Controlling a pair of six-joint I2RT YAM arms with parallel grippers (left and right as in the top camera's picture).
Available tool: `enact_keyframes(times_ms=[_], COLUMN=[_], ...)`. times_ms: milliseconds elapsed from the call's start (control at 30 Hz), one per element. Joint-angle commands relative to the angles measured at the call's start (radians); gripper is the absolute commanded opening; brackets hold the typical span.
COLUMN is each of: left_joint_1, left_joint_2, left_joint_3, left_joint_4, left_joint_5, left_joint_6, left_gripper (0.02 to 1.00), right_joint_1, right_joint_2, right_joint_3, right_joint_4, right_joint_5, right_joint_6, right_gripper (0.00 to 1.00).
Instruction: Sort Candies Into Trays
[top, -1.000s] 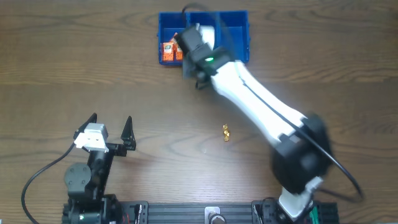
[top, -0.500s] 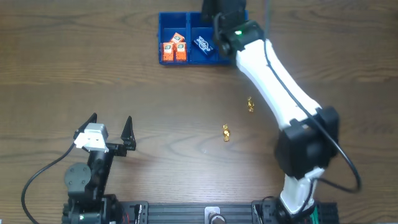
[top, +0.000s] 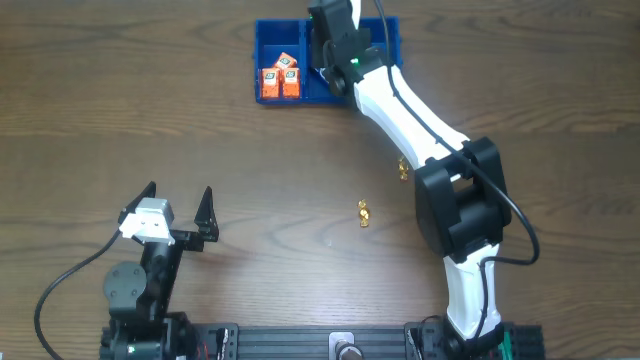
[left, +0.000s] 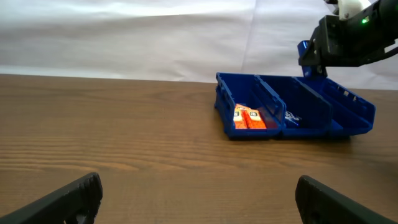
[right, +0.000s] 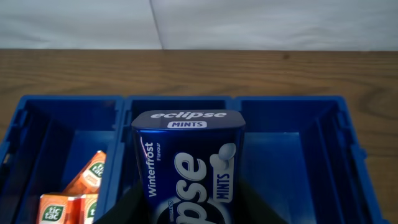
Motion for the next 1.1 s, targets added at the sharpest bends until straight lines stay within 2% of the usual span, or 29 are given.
enact_keyframes(times_ms=[33, 133, 267, 333, 500, 633, 733, 900, 1100], left_joint_1=[0.006, 0.006, 0.006, 0.006, 0.006, 0.006, 0.006, 0.006, 0.006], left_joint_2=[-0.006, -0.006, -0.006, -0.006, -0.006, -0.006, -0.006, -0.006, -0.006], left_joint_3=[-0.021, -0.021, -0.021, -0.021, -0.021, -0.021, -0.021, -0.021, -0.021], left_joint_4=[-0.031, -0.031, -0.031, -0.031, -0.031, -0.031, -0.031, -0.031, -0.031], left_joint_5=[0.022, 0.022, 0.022, 0.022, 0.022, 0.022, 0.022, 0.022, 0.022], left_joint_6=[0.011, 0.011, 0.011, 0.011, 0.011, 0.011, 0.011, 0.011, 0.011], left_gripper=[0.996, 0.998, 0.998, 0.996, 0.998, 0.998, 0.998, 0.998, 0.998], right_joint_1=[0.018, 0.023, 0.041, 0.050, 0.054, 0.051, 0.050, 0.050, 0.065], right_joint_2=[0.040, 0.044, 0.042, 0.029, -0.121, -0.319, -0.437, -0.605, -0.671], right_joint_3=[0.002, 0.002, 0.002, 0.003, 0.003, 0.003, -0.012, -0.236, -0.570], right_joint_4=[0.008, 0.004, 0.006, 0.006, -0.048, -0.195, -0.356, -0.527, -0.452], right_joint_5=[-0.001, -0.001, -0.001, 0.000, -0.002, -0.005, -0.007, -0.028, -0.187], right_joint_6=[-0.015, -0.016, -0.028, -0.046, -0.064, -0.060, -0.025, 0.053, 0.103], right_gripper=[0.257, 0.389, 0.684, 0.792, 0.886, 0.991, 1.000, 1.000, 1.000])
